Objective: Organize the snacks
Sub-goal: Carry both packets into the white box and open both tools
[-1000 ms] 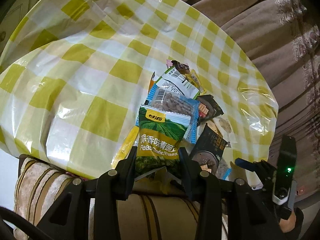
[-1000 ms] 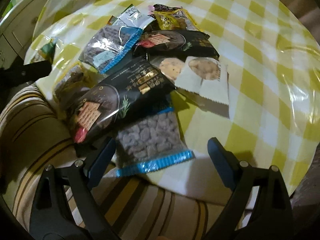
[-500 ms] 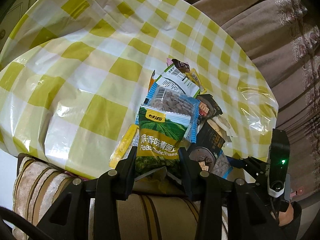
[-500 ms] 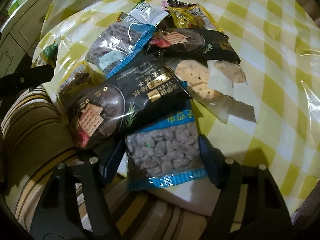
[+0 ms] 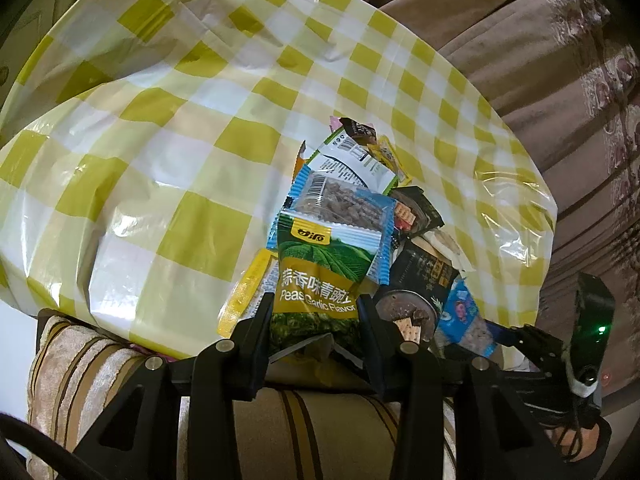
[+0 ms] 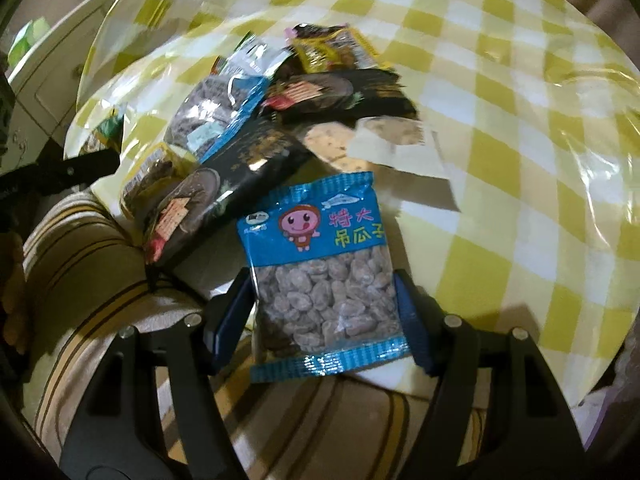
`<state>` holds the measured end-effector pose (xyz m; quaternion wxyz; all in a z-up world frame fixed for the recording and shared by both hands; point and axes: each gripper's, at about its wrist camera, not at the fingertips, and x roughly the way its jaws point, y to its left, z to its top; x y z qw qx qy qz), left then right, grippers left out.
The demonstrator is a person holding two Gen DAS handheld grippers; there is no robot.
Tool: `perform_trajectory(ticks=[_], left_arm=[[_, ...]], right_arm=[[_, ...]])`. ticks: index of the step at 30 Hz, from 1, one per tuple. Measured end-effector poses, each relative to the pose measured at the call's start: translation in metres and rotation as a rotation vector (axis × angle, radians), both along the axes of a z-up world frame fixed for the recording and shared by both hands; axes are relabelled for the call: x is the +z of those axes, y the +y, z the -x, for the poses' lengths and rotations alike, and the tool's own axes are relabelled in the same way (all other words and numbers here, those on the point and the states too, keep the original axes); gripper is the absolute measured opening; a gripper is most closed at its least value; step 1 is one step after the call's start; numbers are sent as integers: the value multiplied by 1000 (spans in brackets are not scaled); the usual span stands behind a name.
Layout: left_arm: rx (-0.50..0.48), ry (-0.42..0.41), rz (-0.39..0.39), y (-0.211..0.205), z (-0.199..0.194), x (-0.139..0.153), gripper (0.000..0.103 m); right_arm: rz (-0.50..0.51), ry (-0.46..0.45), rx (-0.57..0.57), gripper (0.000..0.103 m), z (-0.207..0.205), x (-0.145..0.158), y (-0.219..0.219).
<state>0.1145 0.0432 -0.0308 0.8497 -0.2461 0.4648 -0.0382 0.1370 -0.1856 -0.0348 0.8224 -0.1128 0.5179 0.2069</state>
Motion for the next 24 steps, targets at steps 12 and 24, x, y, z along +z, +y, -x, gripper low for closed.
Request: perform_trajectory(ticks=[12,24], left_arm=[[-76,-44,-59,-27,1,18,41],[-394,-75,-65,-153,-7,44,41]], right_arm=[[-94,-50,-105,71,22,21,-39],[-131,-103,-327,71,65,43,-149]])
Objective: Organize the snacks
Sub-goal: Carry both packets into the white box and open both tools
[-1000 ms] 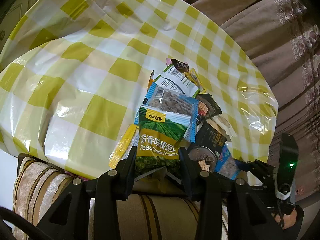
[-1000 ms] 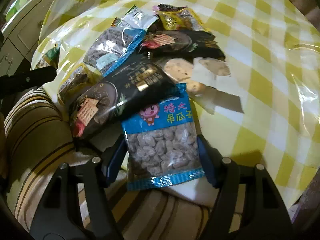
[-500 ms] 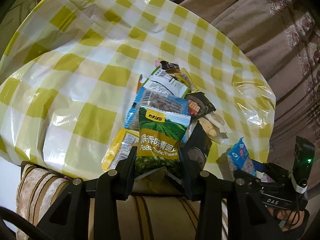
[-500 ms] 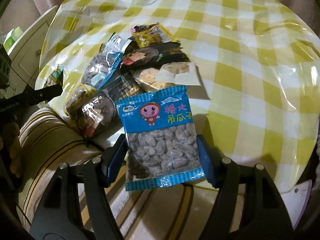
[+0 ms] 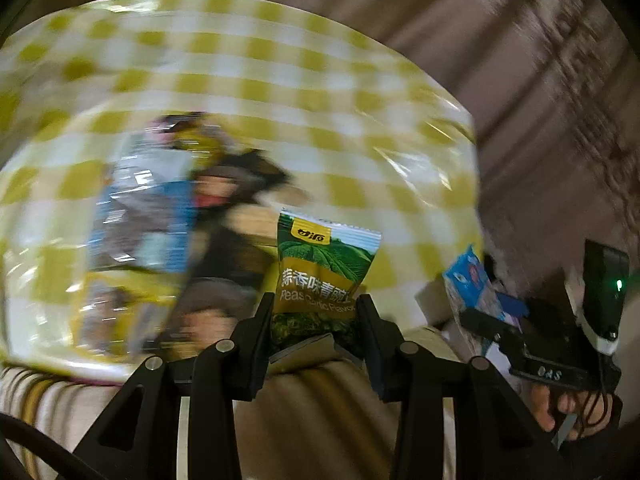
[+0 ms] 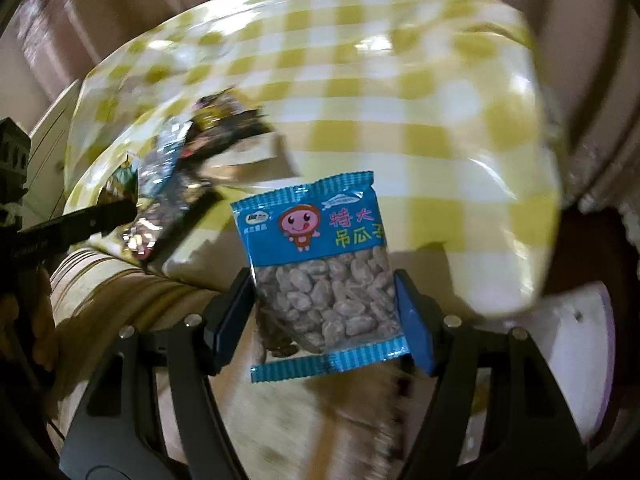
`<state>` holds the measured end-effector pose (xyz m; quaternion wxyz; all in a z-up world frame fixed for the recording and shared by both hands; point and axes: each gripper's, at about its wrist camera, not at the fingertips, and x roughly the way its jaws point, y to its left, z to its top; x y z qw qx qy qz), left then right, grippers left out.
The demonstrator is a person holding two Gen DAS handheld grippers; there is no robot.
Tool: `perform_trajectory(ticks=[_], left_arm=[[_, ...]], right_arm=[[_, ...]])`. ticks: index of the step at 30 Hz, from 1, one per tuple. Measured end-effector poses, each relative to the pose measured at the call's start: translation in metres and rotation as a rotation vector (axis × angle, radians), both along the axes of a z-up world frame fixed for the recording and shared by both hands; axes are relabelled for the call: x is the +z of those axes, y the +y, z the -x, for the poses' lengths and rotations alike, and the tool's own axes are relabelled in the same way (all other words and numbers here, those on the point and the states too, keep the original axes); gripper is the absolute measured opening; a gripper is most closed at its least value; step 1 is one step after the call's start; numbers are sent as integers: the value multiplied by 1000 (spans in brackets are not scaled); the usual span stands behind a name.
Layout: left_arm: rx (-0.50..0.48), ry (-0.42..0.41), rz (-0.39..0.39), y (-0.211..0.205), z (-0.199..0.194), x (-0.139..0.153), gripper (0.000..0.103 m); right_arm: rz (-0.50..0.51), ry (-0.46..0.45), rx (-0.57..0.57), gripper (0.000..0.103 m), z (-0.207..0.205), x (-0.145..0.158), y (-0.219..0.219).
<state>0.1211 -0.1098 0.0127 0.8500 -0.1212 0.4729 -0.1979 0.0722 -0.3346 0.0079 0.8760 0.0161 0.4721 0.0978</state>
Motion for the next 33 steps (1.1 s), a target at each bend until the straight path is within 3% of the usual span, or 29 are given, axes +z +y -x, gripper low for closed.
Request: perform_trajectory(ticks=[11,17,28,33], left_arm=[[-352,38,-60,-148,7,2,41],[-521,139,-118,-226,11,-21,41],[-673,280,-358,-323,8,-76,41],[-698,286,-453,-340,11,-96,42]], right_arm=[[17,27,-246,71,44,-23,-115],[-6,76,-339,71,60,-54,-156],[-70,159,-405,71,65,-109,-191],[-95,189,-410,71,61,-127,-194]])
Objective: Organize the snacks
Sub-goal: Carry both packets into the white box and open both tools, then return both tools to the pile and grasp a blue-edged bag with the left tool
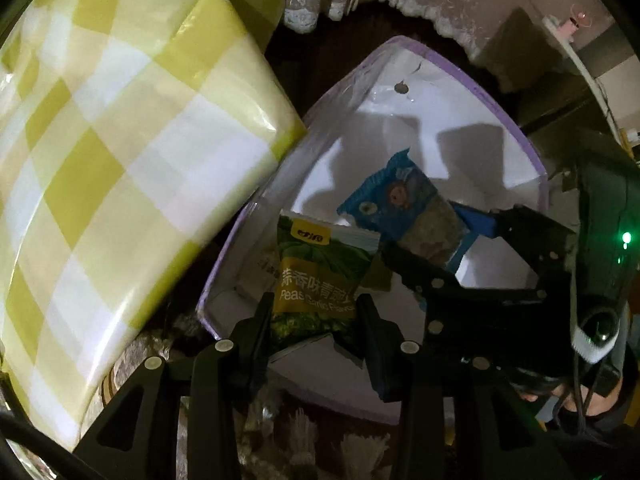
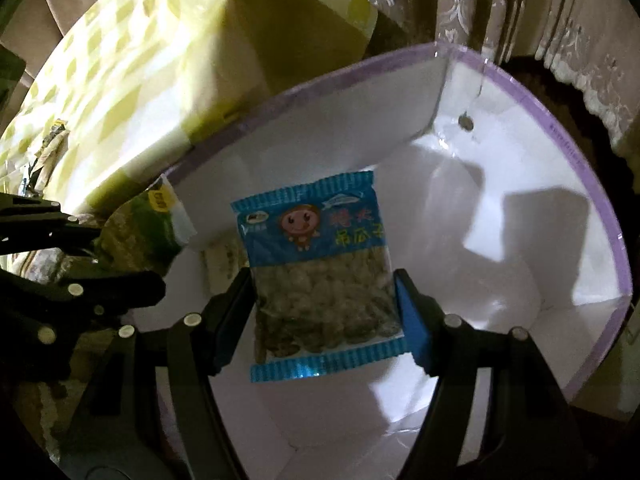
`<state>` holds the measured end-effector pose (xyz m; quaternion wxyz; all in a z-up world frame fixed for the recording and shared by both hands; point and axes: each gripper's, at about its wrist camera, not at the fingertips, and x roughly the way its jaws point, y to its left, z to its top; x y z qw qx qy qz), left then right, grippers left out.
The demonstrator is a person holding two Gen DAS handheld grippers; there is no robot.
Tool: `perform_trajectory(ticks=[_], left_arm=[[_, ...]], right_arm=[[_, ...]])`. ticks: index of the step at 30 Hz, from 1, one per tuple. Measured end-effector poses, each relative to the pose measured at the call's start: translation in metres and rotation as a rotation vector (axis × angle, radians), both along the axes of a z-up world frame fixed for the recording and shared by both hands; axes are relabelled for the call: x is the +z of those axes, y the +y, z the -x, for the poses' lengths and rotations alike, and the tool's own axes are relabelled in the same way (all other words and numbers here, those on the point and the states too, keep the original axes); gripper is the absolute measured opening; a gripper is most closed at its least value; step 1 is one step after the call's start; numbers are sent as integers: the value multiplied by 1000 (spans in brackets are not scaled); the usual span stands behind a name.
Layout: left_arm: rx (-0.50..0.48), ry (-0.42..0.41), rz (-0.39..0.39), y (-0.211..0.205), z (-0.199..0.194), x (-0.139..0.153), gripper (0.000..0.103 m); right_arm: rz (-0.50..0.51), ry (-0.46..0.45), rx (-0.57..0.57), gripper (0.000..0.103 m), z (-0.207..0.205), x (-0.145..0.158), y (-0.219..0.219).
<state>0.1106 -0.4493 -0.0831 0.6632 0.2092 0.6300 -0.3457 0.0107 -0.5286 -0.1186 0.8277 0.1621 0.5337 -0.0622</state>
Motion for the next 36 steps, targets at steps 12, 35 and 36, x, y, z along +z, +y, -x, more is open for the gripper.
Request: perform_trajectory(ticks=[12,35,36], left_arm=[[58,-1,37,8,-7,2,54],[484,-395,464,218,1,129,59],[500,-420,463,230,3,131,59]], right_arm=[[-28,18,4,73,-10,-15,-2],[61,-202,131,74,-16,100,70],[61,-210,143,74,-18,105,77]])
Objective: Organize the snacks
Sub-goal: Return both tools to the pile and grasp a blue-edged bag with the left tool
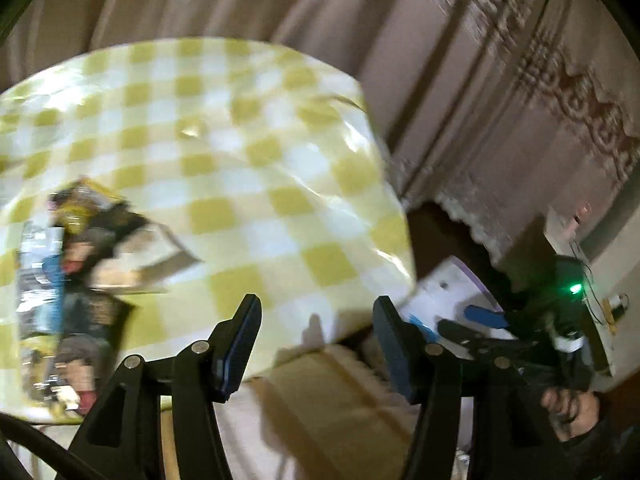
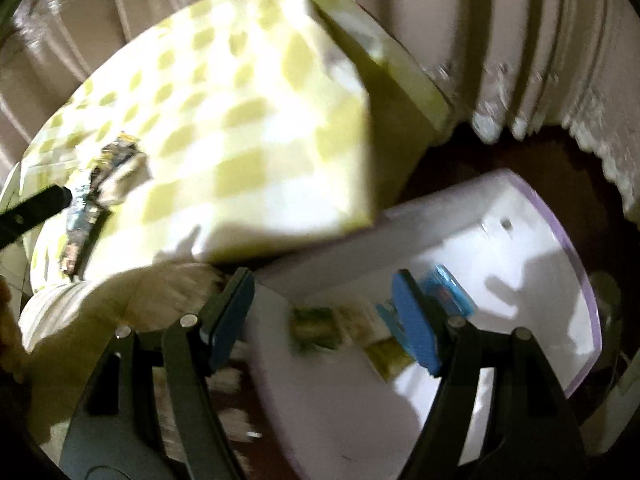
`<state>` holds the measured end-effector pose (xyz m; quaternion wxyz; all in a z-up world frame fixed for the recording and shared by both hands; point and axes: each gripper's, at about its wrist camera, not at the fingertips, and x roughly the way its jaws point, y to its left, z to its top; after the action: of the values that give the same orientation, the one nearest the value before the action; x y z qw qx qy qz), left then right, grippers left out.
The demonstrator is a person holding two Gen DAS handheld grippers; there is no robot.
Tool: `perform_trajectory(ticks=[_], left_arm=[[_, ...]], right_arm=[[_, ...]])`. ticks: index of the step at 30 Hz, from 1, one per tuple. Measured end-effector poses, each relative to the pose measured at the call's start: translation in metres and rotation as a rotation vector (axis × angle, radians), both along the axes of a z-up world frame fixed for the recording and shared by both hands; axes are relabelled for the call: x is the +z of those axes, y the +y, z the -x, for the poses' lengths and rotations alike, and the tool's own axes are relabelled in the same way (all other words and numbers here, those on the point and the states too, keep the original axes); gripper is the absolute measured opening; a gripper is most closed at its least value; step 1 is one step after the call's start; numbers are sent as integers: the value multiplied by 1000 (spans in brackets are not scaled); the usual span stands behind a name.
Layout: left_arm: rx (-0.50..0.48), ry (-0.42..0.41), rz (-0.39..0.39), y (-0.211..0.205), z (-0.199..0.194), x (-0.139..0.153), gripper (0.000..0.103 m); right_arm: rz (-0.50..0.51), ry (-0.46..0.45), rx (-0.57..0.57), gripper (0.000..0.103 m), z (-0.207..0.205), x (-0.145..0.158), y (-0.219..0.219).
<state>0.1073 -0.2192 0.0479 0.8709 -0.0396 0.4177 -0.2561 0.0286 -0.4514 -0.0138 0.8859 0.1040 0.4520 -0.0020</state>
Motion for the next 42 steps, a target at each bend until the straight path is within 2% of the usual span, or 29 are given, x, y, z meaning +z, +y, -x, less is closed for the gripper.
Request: perform_trajectory(ticks=[4,12,18,24,28,33,36,40,42], left_arm=[[80,-40,-5,42,4,1,59],[265,-34,38,136,8,-4,59],[424,48,40,214,9,-24,59],[522,141,39,264,12,-45,59],[547,183,45,277,9,-55,59],[526,205,42,279,-5,-62,59],[498,223,27,273,-22,-66,59],[454,258,36,261,-51,-77,72],[439,281,28,253,-66,-84,74]], right_arm=[[-18,-32,37,74,-13,19,29],[-49,-47,70,75,-38,32,75],[-40,-52,139,76,-56,37,121],[-44,-26,213,77,-74,30,166],[-47,-13,252,78,-86,25,196],[-87,24,280,79,-101,14,223],[-75,36,283,80,-109,10,232],[-67,52,272,83,-121,4,237],[-63,52,266,83,-125,3,237]])
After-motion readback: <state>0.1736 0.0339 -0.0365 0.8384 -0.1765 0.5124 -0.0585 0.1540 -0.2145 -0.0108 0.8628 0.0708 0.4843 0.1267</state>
